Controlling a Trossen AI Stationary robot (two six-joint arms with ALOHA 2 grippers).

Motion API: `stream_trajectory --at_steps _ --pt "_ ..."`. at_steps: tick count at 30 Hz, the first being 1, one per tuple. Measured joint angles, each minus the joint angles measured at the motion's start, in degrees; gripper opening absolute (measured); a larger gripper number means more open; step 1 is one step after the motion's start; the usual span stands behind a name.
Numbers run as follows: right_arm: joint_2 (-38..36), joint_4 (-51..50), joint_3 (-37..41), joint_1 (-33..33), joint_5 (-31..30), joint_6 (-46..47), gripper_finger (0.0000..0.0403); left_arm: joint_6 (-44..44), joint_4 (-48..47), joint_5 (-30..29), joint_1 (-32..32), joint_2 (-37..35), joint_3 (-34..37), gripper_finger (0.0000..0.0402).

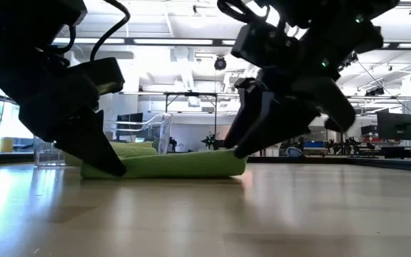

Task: Roll microfiber towels into tight, uniform cylinder then place into a basket
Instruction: Roll the green towel

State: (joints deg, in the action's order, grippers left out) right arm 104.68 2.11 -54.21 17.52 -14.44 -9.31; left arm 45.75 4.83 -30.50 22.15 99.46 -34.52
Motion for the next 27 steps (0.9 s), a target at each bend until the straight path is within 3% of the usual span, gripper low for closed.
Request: stream_trajectory --at_steps 5,11,20,27 --pt "3.01 1.13 0.02 0.52 -1.5 -0.43 0.0169 2.63 0.56 0.02 0.04 0.02 0.09 0.0008" --pt "4.73 2.44 -0.03 0.65 -12.0 -2.84 0.0169 -0.54 4.61 3.25 0.88 0.24 0.24 0.001" --pt "4.75 5.1 -0.05 3.38 -12.38 -6.83 0.0169 -0.95 4.62 3.9 0.87 0.24 0.24 0.0009" --pt "7.16 6.04 -0.31 0.48 -11.27 -6.55 0.0169 -2.77 5.36 4.01 0.87 0.24 0.31 0.0008"
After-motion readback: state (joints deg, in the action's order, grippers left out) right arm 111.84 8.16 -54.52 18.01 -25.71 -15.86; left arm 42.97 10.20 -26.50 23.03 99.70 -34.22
